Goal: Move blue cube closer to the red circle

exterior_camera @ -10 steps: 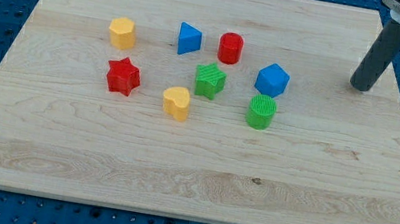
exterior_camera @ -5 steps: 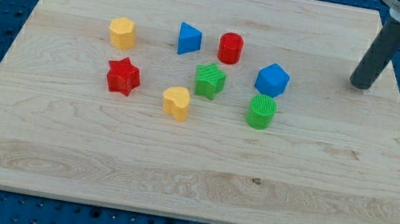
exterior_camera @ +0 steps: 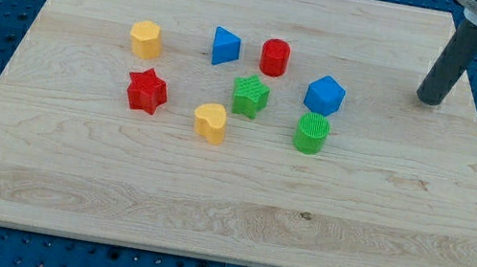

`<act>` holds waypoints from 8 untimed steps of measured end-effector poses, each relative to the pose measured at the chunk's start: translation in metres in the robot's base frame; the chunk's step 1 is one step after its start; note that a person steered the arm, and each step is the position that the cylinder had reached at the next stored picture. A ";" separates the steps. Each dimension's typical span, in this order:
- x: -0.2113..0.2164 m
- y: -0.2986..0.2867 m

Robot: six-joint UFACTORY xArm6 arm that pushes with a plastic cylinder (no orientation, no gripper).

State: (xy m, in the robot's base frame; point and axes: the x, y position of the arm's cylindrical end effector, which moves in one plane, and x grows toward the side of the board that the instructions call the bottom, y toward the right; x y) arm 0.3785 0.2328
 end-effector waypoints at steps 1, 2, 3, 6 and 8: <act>-0.002 -0.009; -0.051 -0.060; -0.037 -0.081; 0.038 -0.068; 0.030 -0.143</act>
State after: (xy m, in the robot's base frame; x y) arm 0.4081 0.0898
